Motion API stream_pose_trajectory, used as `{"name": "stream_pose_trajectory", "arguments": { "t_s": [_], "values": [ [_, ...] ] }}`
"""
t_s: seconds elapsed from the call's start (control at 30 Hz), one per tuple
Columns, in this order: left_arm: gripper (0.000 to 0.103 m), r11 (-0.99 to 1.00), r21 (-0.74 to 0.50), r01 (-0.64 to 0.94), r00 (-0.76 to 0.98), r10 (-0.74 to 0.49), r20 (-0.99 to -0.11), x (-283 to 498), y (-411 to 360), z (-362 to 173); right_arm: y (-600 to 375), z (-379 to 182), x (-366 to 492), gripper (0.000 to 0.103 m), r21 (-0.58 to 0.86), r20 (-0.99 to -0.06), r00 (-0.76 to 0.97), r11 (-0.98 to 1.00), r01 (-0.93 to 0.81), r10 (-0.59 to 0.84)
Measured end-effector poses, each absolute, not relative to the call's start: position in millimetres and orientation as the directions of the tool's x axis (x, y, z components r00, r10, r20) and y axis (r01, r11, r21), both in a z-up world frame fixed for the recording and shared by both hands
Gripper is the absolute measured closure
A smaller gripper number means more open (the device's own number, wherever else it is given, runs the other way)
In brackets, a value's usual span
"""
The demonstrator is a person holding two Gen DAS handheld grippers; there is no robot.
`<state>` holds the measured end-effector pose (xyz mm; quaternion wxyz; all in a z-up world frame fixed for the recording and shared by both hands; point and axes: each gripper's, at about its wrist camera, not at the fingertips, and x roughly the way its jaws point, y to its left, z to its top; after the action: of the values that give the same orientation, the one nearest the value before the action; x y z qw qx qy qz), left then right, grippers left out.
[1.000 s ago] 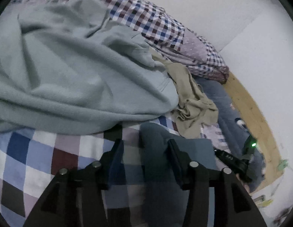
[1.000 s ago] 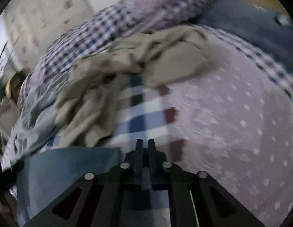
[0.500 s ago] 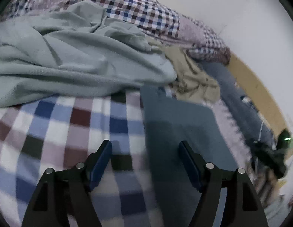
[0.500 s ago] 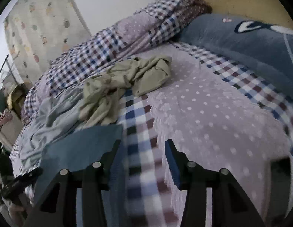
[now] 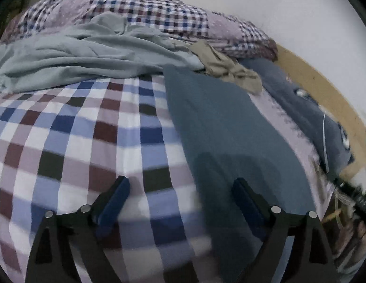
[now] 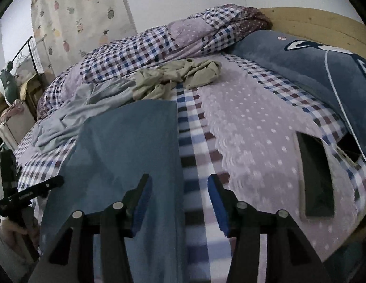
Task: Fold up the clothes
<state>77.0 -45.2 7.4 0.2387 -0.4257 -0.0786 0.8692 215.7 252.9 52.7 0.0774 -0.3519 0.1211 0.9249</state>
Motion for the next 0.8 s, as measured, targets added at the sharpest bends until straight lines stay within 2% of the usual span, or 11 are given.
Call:
{"name": "stream_pose_trajectory", "arguments": {
  "t_s": [0.13, 0.3, 0.43, 0.5, 0.53, 0.57, 0.73, 0.77, 0.8],
  "values": [
    [0.002, -0.872, -0.316, -0.373, -0.513, 0.478, -0.713, 99, -40, 8, 246, 49, 245, 0.039, 0.183, -0.676, -0.735, -0.957, -0.227, 0.045],
    [0.002, -0.849, -0.363, -0.383, -0.489, 0.520, -0.701, 120, -46, 12, 244, 38, 264, 0.039, 0.218, -0.708, -0.705, -0.962, -0.162, -0.042],
    [0.002, -0.812, -0.480, -0.334, -0.457, 0.584, -0.671, 130, -60, 15, 237, 21, 272, 0.039, 0.202, -0.756, -0.648, -0.974, -0.104, -0.088],
    [0.004, -0.791, -0.511, -0.336, -0.441, 0.611, -0.657, 138, -61, 18, 234, 13, 274, 0.039, 0.177, -0.779, -0.621, -0.980, -0.092, -0.082],
    [0.009, -0.778, -0.525, -0.345, -0.423, 0.628, -0.653, 142, -60, 19, 234, 10, 274, 0.039, 0.166, -0.790, -0.608, -0.982, -0.096, -0.074],
    [0.014, -0.773, -0.528, -0.352, -0.408, 0.634, -0.656, 146, -57, 19, 236, 7, 274, 0.040, 0.160, -0.799, -0.598, -0.982, -0.101, -0.068],
    [0.016, -0.786, -0.471, -0.401, -0.391, 0.612, -0.688, 168, -42, 20, 239, 1, 273, 0.048, 0.169, -0.813, -0.577, -0.979, -0.110, -0.075],
    [0.022, -0.784, -0.467, -0.409, -0.387, 0.613, -0.689, 171, -41, 20, 238, -2, 272, 0.051, 0.163, -0.819, -0.568, -0.981, -0.103, -0.077],
    [0.027, -0.785, -0.460, -0.414, -0.384, 0.609, -0.694, 173, -39, 20, 236, -4, 271, 0.064, 0.151, -0.827, -0.558, -0.984, -0.097, -0.072]
  ]
}}
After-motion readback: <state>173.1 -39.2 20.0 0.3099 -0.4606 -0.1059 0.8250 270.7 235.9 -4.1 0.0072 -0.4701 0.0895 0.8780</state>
